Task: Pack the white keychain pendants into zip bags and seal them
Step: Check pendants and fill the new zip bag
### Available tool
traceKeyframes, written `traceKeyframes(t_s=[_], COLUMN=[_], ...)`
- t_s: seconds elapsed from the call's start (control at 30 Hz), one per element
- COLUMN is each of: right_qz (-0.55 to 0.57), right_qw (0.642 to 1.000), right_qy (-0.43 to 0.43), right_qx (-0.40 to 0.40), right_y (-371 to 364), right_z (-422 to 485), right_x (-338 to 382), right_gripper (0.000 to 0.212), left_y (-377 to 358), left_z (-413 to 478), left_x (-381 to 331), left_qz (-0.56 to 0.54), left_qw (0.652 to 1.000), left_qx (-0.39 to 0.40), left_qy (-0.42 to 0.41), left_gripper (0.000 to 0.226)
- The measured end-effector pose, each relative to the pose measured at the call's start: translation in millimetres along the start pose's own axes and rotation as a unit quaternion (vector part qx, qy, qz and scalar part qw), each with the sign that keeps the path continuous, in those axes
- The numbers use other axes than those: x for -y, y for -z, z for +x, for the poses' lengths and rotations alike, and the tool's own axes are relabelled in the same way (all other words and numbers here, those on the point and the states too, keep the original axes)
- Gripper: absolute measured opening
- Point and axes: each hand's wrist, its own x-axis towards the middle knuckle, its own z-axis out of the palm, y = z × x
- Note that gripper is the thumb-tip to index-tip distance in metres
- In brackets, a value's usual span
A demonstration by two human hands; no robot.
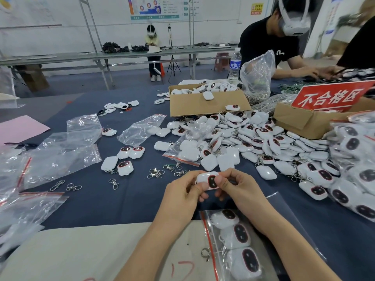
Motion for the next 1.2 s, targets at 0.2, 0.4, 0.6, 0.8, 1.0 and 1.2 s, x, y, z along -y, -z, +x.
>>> traceKeyframes(t_s=[0.2,0.4,0.6,0.8,1.0,1.2], right_qz=[-0.002,-0.155,-0.348,-0.327,-0.264,-0.179], right_qw=[1.000,0.986,0.924,0.921,0.937,0.970], right_qy=[0.012,0.058,0.031,-0.001,0.003,-0.006], right_qx=[0.002,0.026,0.155,0.212,0.230,0.164], right_y=[0,-4,6,14,10,14], right_z=[0,-6,-16,-21,-27,-31], right_x=[1,3,17,23,31,35], right_gripper=[0.033,0.012,0.015,0.025,0.029,0.027], left_y=[0,10,33,30,16,-8], left_z=[1,-12,-59,-94,-88,-83], left_x=[1,-12,-32,-23,-34,-45], left_qz=[0.047,0.080,0.011,0.062,-0.024,-0.143], left_qw=[0.999,0.991,0.993,0.991,0.985,0.968], left_qx=[-0.012,-0.099,-0.087,0.021,0.022,-0.018], left_qy=[-0.021,-0.036,0.074,0.115,0.167,0.204], left_gripper=[0.026,0.025,0.009,0.015,0.012,0.021])
